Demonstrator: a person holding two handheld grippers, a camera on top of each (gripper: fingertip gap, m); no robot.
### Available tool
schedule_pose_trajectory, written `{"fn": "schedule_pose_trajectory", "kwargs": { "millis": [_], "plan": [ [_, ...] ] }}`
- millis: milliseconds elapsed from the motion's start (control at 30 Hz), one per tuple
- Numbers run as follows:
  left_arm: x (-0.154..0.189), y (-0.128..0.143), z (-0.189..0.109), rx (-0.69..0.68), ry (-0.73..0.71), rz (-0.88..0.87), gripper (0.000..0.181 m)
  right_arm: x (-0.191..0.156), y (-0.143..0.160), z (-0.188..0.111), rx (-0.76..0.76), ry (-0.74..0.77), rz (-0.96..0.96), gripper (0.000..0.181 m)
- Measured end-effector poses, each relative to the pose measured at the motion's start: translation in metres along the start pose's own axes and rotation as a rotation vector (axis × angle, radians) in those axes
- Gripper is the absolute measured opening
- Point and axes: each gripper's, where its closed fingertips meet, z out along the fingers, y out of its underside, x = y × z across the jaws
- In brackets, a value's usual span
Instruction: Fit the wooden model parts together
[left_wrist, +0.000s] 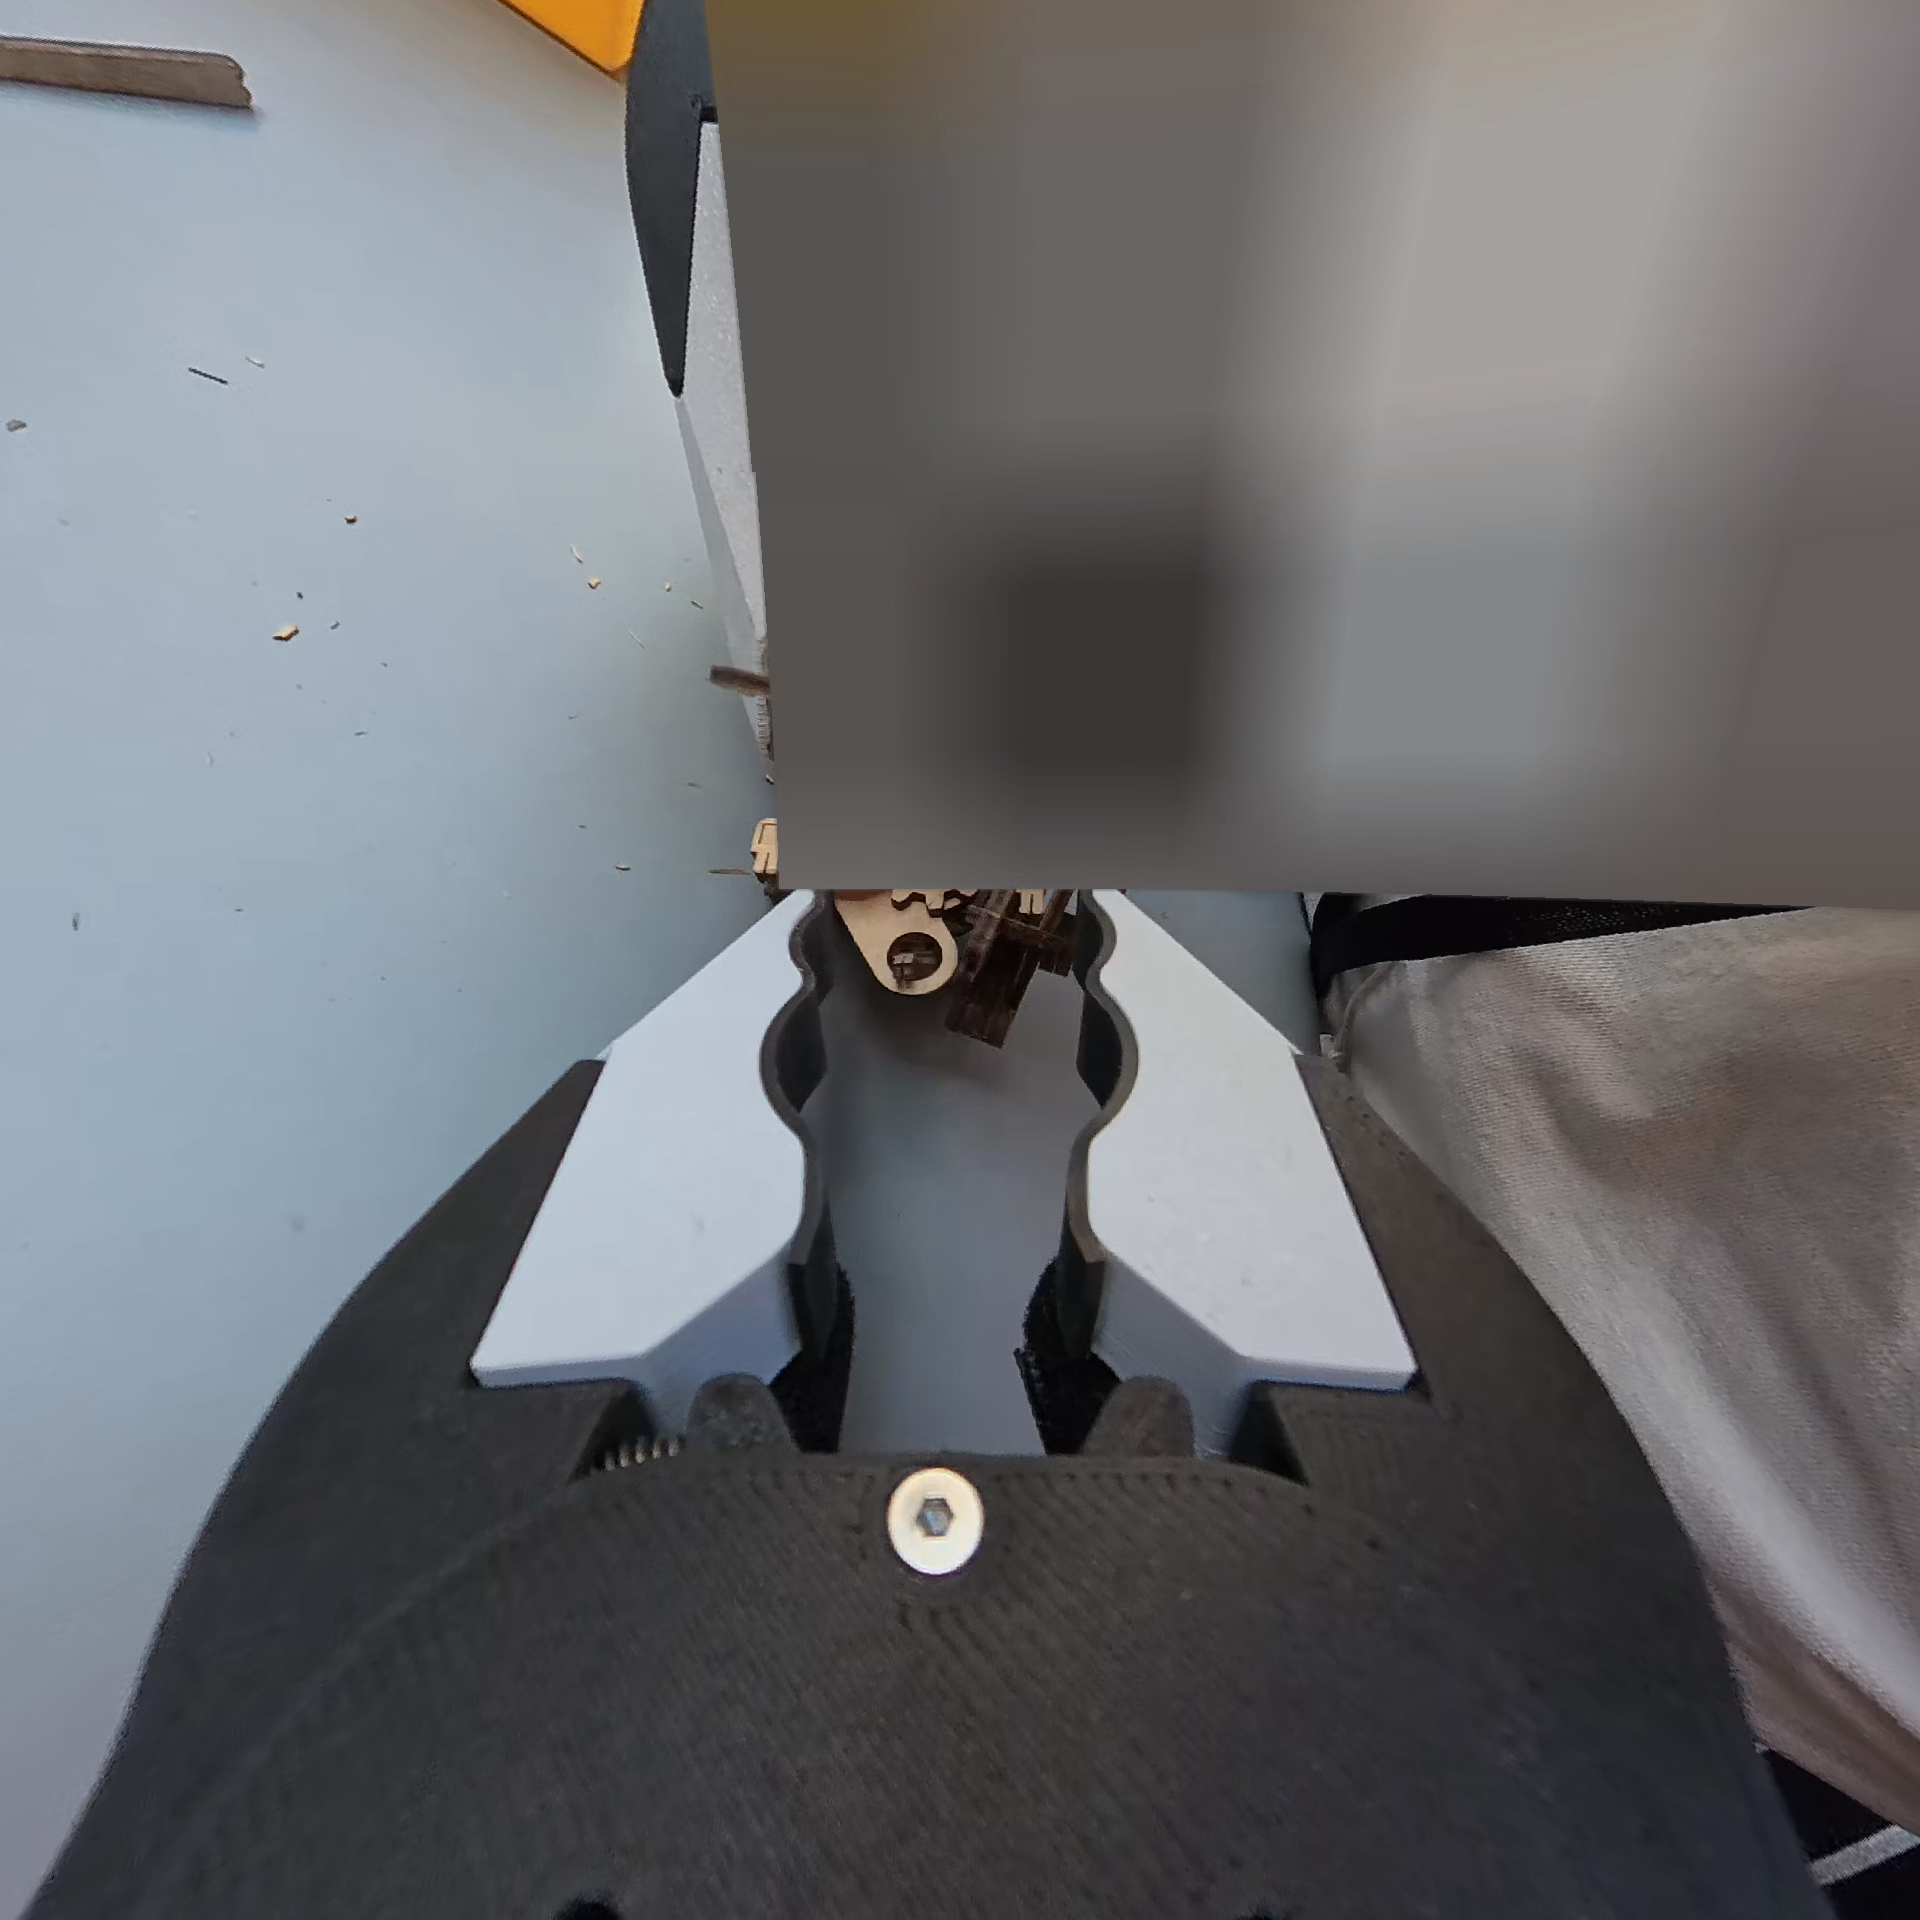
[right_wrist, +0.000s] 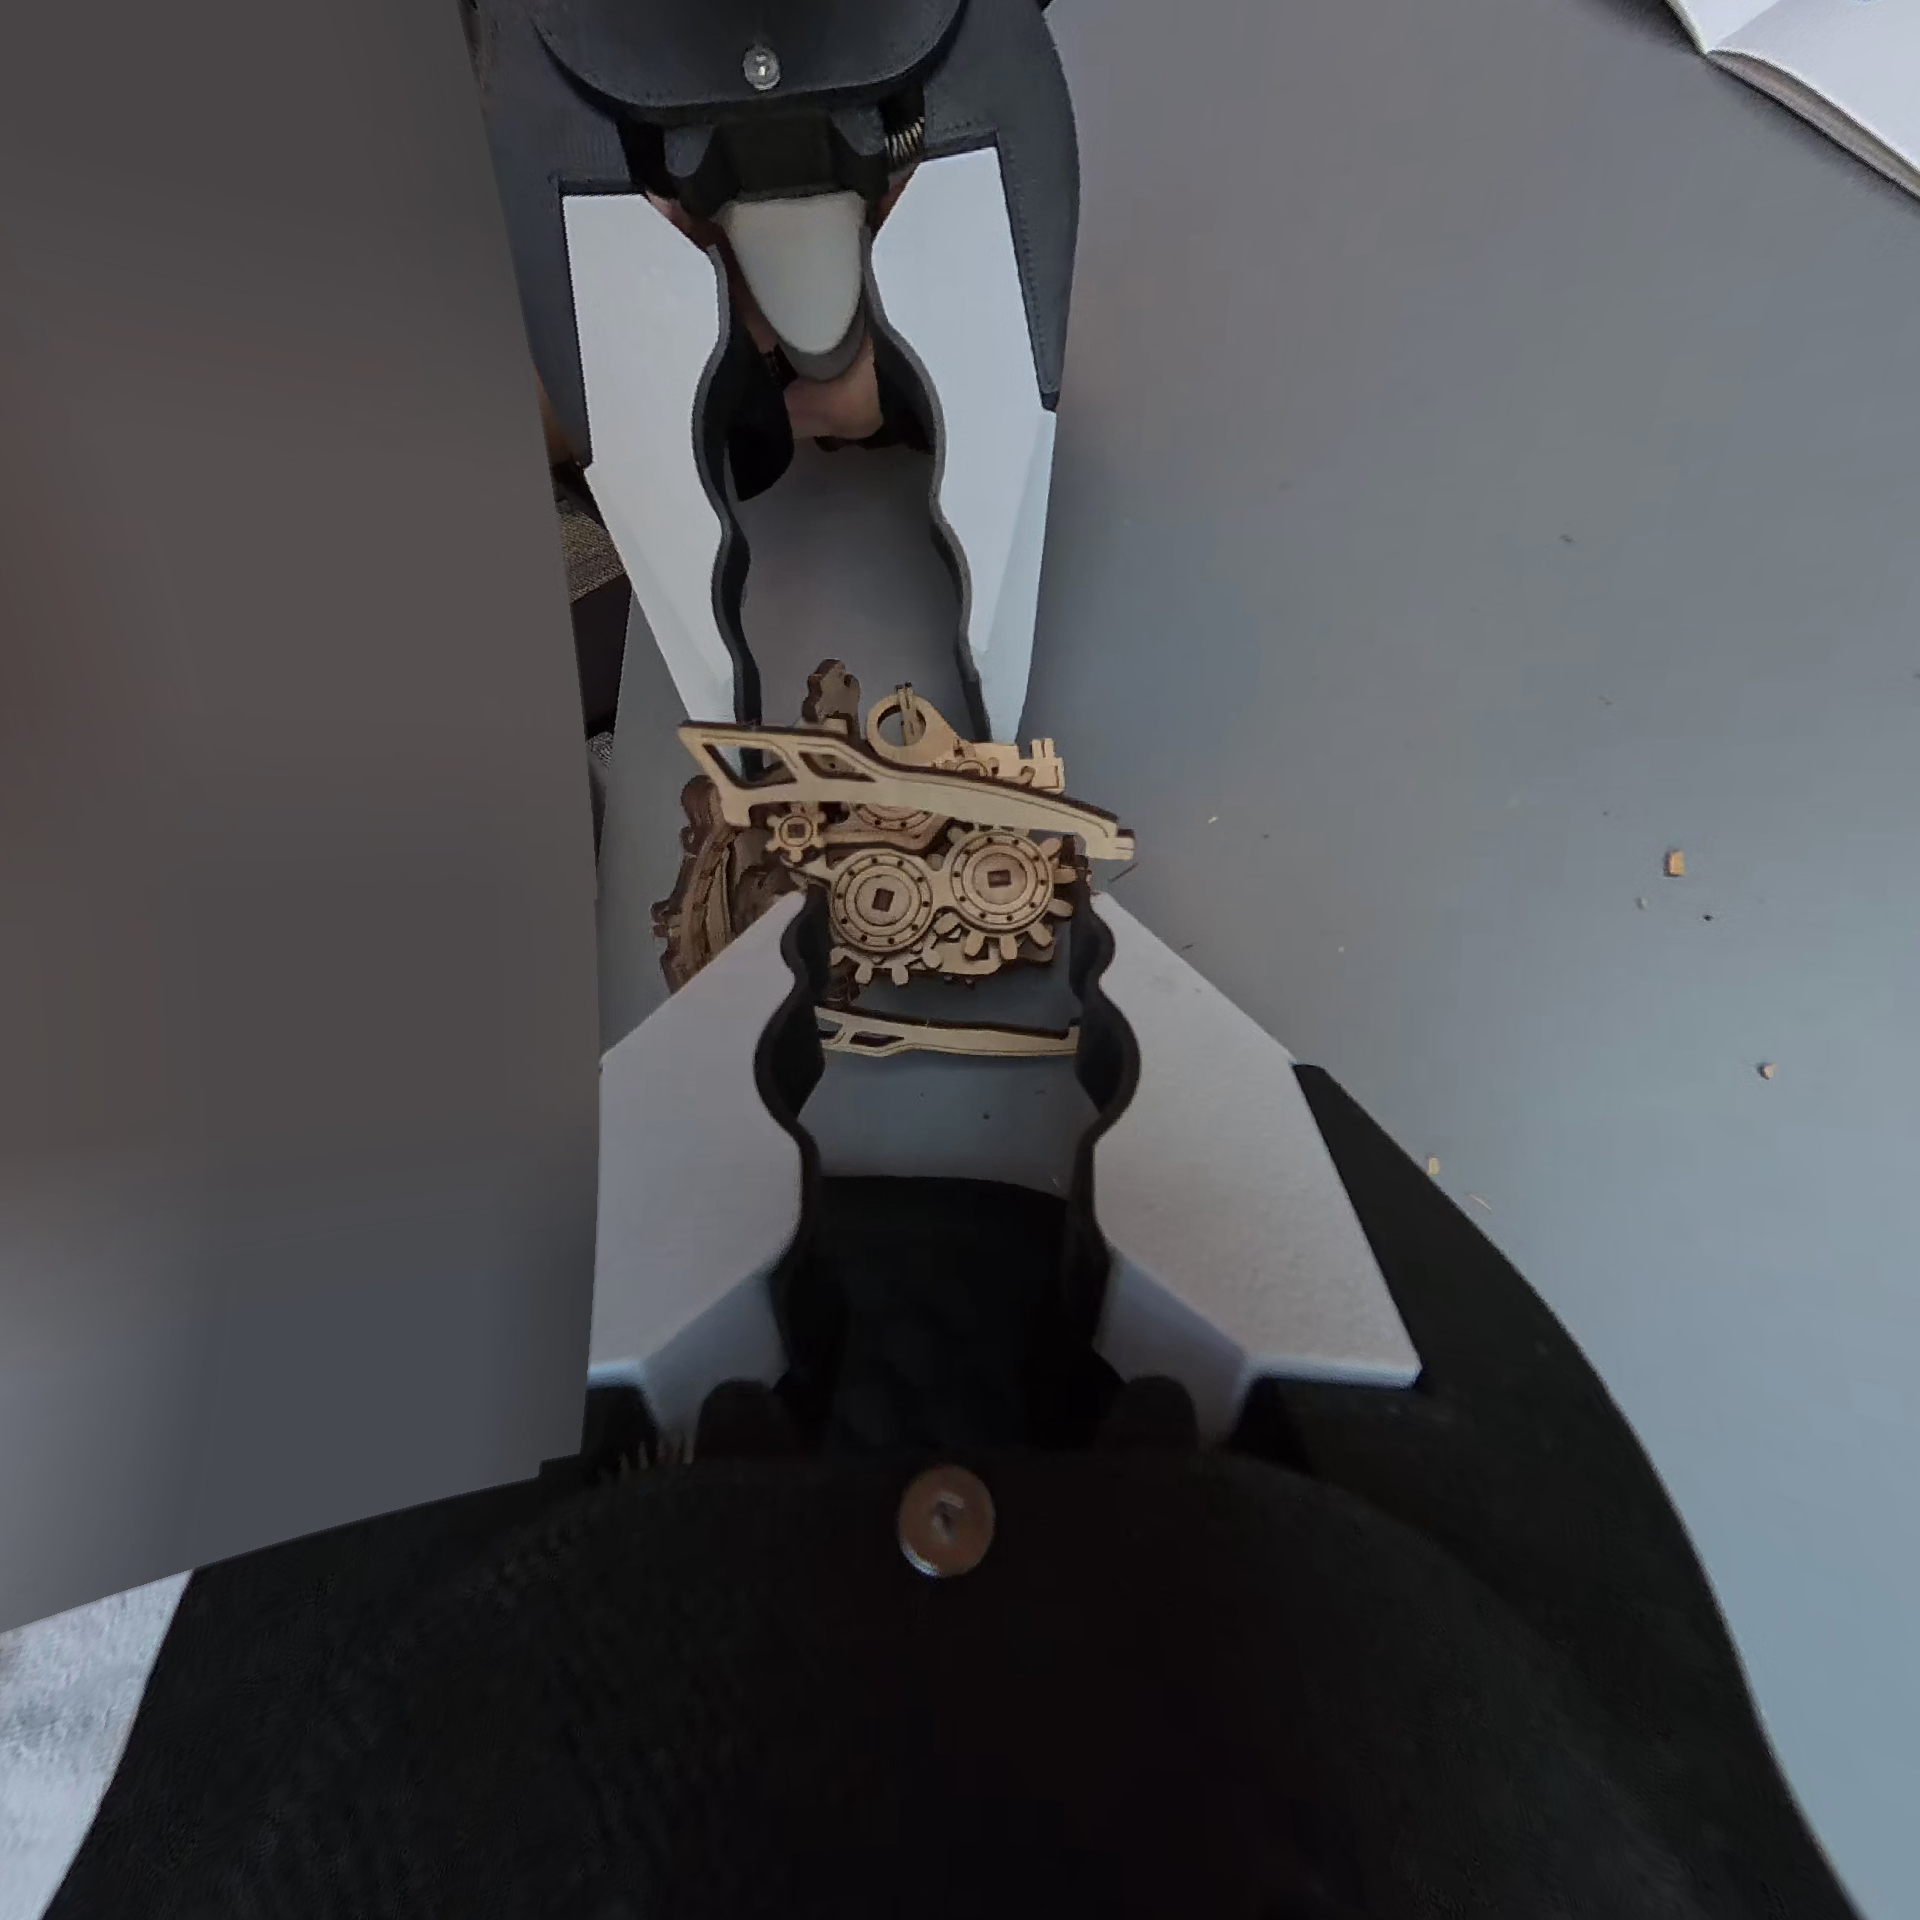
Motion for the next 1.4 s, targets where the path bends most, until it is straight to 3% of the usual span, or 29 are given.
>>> {"fn": "schedule_pose_trajectory", "kwargs": {
  "millis": [433, 700, 800, 967, 1300, 1400],
  "plan": [
    [-0.002, -0.002, 0.004, 0.016, -0.023, -0.006, 0.048, 0.002, 0.002, 0.000, -0.023, 0.051, 0.043, 0.045],
    [-0.003, -0.010, -0.013, 0.088, -0.030, -0.035, 0.062, 0.003, 0.003, 0.001, -0.031, 0.060, 0.032, 0.046],
    [-0.006, -0.006, -0.027, 0.082, -0.074, -0.013, 0.054, 0.002, 0.003, 0.002, -0.034, 0.060, 0.033, 0.046],
    [-0.005, 0.000, -0.045, 0.105, -0.130, 0.061, 0.020, 0.002, 0.002, 0.002, -0.040, 0.065, 0.032, 0.046],
    [0.002, 0.009, -0.018, 0.009, -0.113, 0.187, 0.017, 0.002, 0.002, 0.001, -0.051, 0.080, 0.034, 0.045],
    [0.004, 0.006, -0.016, 0.025, -0.079, 0.175, 0.007, 0.001, 0.002, 0.000, -0.053, 0.082, 0.033, 0.045]
  ]
}}
